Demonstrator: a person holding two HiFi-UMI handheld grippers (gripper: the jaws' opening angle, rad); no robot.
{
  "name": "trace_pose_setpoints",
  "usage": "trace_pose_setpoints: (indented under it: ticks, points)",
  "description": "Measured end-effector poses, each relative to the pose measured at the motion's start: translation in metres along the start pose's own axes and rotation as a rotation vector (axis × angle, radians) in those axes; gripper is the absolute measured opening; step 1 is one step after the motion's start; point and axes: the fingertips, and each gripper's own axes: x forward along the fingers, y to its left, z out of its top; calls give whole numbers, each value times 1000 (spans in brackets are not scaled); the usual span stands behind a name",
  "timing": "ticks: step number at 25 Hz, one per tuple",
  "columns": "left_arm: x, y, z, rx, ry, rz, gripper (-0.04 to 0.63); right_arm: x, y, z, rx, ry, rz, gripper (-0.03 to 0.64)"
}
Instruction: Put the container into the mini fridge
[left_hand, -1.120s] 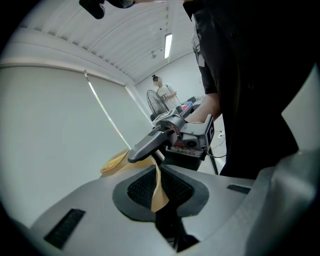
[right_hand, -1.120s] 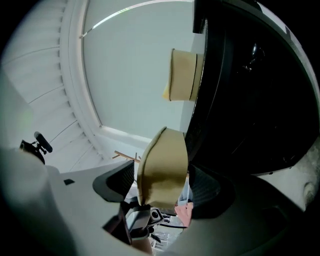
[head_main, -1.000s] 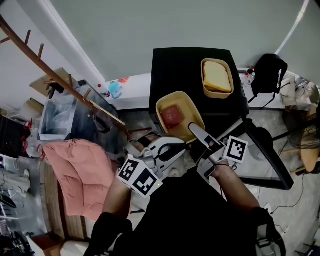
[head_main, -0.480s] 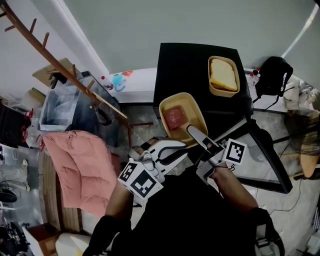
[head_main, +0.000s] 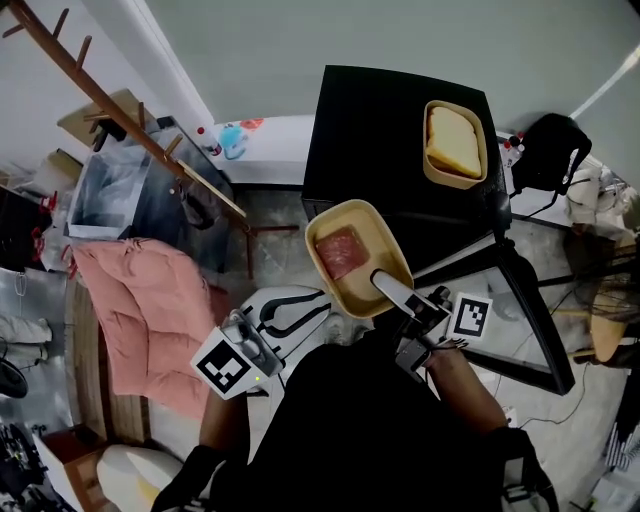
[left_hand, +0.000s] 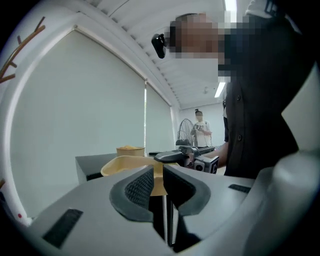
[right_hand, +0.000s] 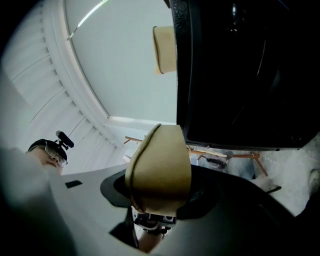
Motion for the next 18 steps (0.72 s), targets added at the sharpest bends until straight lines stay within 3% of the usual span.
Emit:
trace_pose_setpoints:
  ticks: [6, 13, 18]
  points:
    - [4, -4, -23, -91, 23, 24, 66, -15, -30, -15, 62, 5, -51, 206]
    - [13, -3, -56, -174, 45, 66, 66, -34, -76, -7, 26, -76, -149, 204]
    - [18, 0, -72, -144, 99, 66, 64, -38, -94, 13, -27, -169, -161, 206]
